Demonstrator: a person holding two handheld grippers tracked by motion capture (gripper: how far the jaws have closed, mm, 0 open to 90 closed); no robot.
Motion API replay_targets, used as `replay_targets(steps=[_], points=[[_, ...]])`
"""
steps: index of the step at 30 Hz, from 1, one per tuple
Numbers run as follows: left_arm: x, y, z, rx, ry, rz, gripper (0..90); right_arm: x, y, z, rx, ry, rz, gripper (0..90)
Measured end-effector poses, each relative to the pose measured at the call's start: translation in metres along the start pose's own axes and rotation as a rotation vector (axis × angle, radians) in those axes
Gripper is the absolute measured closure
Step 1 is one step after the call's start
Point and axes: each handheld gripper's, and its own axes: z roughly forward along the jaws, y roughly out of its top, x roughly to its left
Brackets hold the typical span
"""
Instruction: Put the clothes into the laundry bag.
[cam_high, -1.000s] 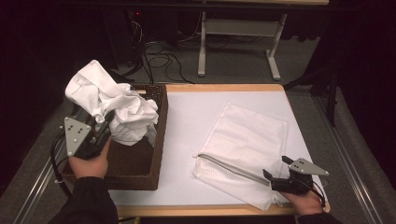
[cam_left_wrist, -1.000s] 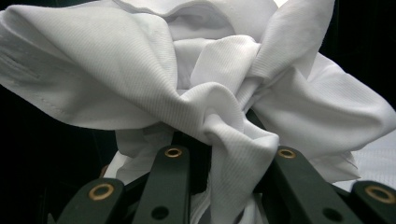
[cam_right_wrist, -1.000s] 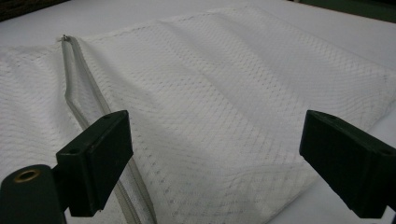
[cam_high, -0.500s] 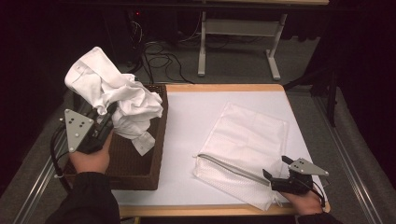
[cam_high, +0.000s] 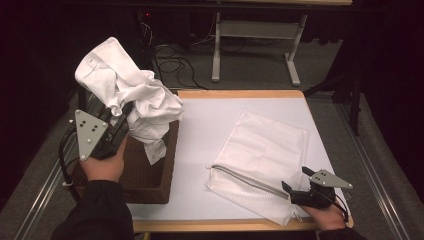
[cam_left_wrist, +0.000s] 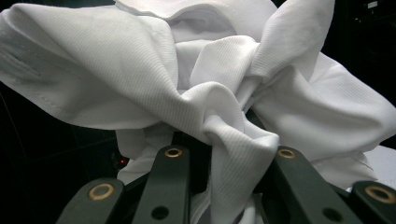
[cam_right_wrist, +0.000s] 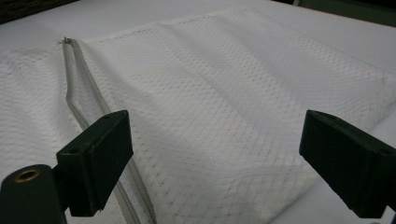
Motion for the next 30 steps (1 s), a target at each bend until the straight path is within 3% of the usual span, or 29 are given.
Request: replay_targets(steps=[17, 30], points=[[-0.015, 0.023, 0.008, -0.056, -0.03, 0.02, 76.5, 0.0, 0.0, -0.001, -0.003, -0.003, -0.001, 10.3], [-0.053, 0.044, 0.029, -0.094, -0.111, 0.035, 76.5, 0.0, 0.0, 0.0, -0.005, -0.003, -0.004, 10.3]])
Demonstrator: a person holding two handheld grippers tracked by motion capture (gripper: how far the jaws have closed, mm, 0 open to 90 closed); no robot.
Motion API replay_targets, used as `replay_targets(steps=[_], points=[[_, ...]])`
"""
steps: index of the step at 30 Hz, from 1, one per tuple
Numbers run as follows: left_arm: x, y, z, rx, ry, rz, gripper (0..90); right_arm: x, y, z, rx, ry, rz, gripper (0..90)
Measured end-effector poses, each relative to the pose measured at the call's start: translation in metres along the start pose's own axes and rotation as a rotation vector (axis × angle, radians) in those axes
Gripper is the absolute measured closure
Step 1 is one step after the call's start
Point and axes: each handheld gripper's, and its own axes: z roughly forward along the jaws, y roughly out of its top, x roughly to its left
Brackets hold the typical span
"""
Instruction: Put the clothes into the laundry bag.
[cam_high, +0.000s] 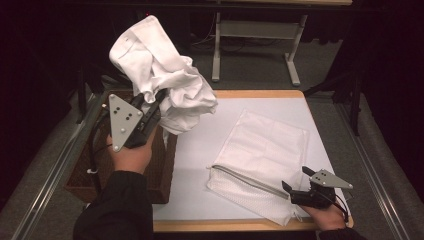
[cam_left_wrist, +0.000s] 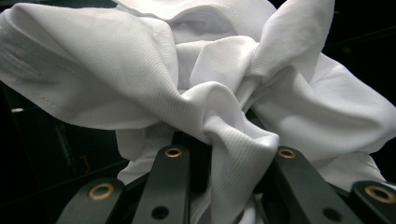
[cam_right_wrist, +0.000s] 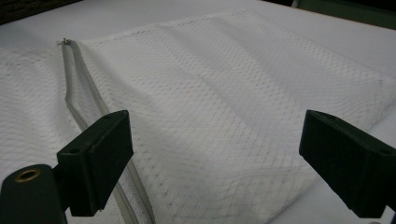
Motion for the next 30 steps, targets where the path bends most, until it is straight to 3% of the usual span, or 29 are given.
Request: replay_targets(steps=[18, 30], points=[[-0.075, 0.014, 0.042, -0.038, -0.155, -0.023, 76.5, 0.0, 0.001, -0.002, -0.008, 0.0, 0.005, 10.3], [-0.109, 0.027, 0.054, -0.084, -0.231, -0.057, 76.5, 0.0, 0.001, -0.003, -0.015, 0.001, -0.003, 10.3]])
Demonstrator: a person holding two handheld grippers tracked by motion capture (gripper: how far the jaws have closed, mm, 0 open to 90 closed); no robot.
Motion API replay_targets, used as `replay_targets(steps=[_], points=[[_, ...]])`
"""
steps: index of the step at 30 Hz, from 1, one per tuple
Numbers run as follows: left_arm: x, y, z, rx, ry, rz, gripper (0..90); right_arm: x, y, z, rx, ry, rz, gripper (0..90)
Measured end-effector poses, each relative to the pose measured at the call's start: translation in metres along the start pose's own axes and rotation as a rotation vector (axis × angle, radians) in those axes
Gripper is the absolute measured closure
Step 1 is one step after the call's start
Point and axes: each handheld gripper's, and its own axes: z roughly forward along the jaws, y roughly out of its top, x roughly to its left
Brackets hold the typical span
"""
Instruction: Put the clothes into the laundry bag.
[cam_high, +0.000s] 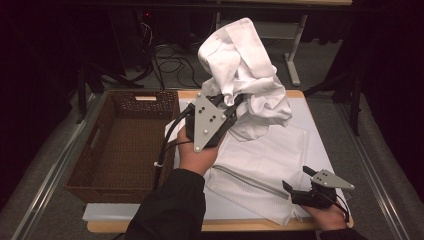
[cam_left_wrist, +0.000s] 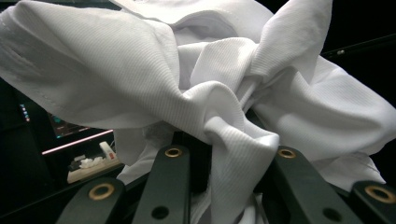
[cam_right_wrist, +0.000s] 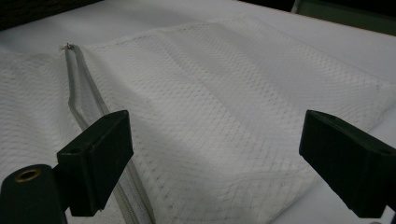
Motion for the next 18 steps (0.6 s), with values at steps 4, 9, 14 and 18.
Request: replay_targets(steps=[4, 9, 14, 18], points=[[-0.006, 0.001, 0.005, -0.004, -0.012, -0.019, 76.5, 0.0, 0.0, -0.001, -0.002, -0.002, 0.01, 10.3], [-0.011, 0.001, 0.009, -0.013, -0.023, -0.032, 76.5, 0.0, 0.001, -0.002, -0.005, -0.005, 0.017, 10.3], [-0.012, -0.005, 0.008, -0.004, -0.022, -0.04, 76.5, 0.0, 0.001, -0.002, -0.01, -0.002, 0.006, 10.3], [-0.009, -0.009, 0.002, -0.004, -0.017, -0.046, 76.5, -0.001, 0.0, -0.002, -0.009, -0.002, 0.009, 10.3]])
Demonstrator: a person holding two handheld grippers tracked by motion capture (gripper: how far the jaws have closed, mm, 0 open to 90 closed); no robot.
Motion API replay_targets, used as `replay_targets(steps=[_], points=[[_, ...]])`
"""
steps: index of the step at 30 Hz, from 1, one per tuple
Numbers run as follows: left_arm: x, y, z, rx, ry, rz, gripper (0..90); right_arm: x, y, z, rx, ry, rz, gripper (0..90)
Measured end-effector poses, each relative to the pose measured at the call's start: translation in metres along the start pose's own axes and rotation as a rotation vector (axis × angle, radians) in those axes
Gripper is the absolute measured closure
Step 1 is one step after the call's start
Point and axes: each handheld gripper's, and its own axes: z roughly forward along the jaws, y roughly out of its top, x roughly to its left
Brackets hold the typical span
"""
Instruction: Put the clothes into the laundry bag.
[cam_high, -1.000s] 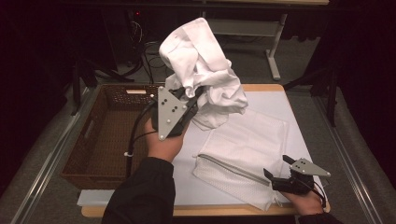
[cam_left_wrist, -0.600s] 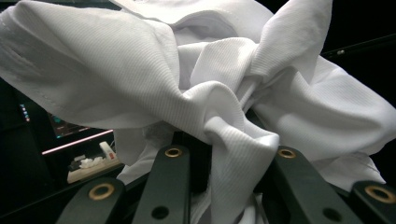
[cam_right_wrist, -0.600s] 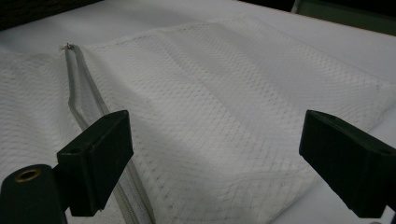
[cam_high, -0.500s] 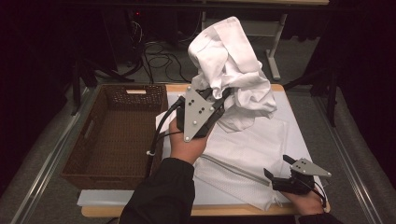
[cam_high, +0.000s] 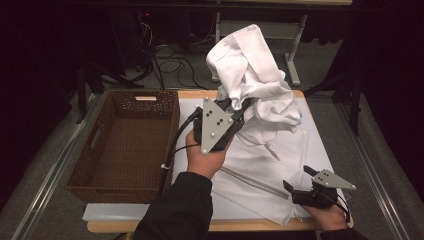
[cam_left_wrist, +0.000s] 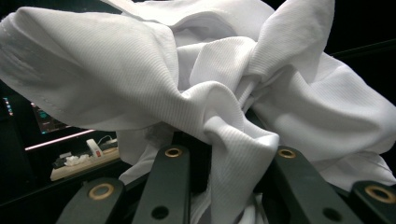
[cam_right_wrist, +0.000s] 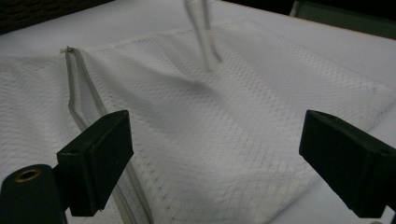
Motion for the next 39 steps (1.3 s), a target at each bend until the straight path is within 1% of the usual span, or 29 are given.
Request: replay_targets(steps=[3, 5, 6, 8, 13, 16, 18, 19, 21, 25, 26, 27, 28, 29, 32, 34, 35, 36, 38, 39], points=[[0.003, -0.001, -0.007, -0.002, 0.008, 0.013, 76.4, 0.0, 0.0, 0.0, 0.0, -0.001, -0.004, 10.3], [0.008, -0.002, -0.017, -0.003, 0.021, 0.024, 76.5, 0.001, 0.0, 0.0, 0.001, -0.001, 0.001, 10.4], [0.01, -0.002, -0.02, -0.001, 0.027, 0.025, 76.4, 0.001, 0.0, 0.0, 0.002, 0.001, -0.007, 10.5], [0.016, -0.003, -0.028, 0.003, 0.041, 0.029, 76.5, 0.001, 0.0, 0.001, 0.004, 0.002, -0.003, 10.7], [0.03, -0.009, -0.049, 0.034, 0.08, 0.05, 76.4, 0.001, 0.0, 0.001, 0.006, 0.005, -0.01, 11.1], [0.039, -0.017, -0.063, 0.052, 0.1, 0.032, 76.4, 0.002, 0.0, 0.002, 0.005, 0.008, -0.013, 11.7], [0.042, -0.023, -0.069, 0.064, 0.106, 0.019, 76.4, 0.002, -0.001, 0.002, 0.011, 0.007, -0.016, 12.5], [0.043, -0.025, -0.072, 0.073, 0.107, 0.02, 76.4, 0.002, -0.001, 0.003, 0.013, 0.009, -0.017, 12.8], [0.044, -0.034, -0.078, 0.095, 0.108, 0.011, 76.4, 0.004, -0.001, 0.003, 0.017, 0.013, -0.008, 14.3], [0.04, -0.054, -0.085, 0.138, 0.091, -0.02, 76.3, 0.006, -0.001, 0.004, 0.026, 0.026, -0.007, 18.5], [0.035, -0.063, -0.086, 0.158, 0.074, -0.03, 76.2, 0.006, -0.001, 0.004, 0.028, 0.03, -0.007, 19.8], [0.032, -0.068, -0.086, 0.167, 0.068, -0.033, 76.2, 0.007, -0.001, 0.005, 0.03, 0.041, -0.015, 21.7], [0.029, -0.073, -0.086, 0.174, 0.06, -0.043, 76.2, 0.008, -0.001, 0.006, 0.037, 0.043, -0.008, 22.3], [0.027, -0.078, -0.086, 0.175, 0.055, -0.038, 76.1, 0.009, -0.001, 0.007, 0.038, 0.047, -0.009, 23.1], [0.019, -0.092, -0.086, 0.192, 0.032, -0.062, 76.0, 0.012, 0.002, 0.01, 0.046, 0.066, -0.011, 28.7], [0.015, -0.101, -0.087, 0.202, 0.019, -0.078, 76.0, 0.014, 0.004, 0.013, 0.055, 0.081, -0.016, 34.7], [0.015, -0.101, -0.087, 0.202, 0.019, -0.078, 76.0, 0.014, 0.004, 0.013, 0.055, 0.081, -0.016, 34.7], [0.01, -0.11, -0.089, 0.222, 0.0, -0.099, 76.0, 0.018, 0.007, 0.019, 0.066, 0.088, -0.038, 38.4], [0.006, -0.118, -0.09, 0.23, -0.011, -0.097, 75.9, 0.021, 0.012, 0.027, 0.092, 0.102, -0.03, 40.9], [0.005, -0.121, -0.092, 0.228, -0.016, -0.105, 75.9, 0.023, 0.013, 0.032, 0.106, 0.101, -0.028, 41.2]])
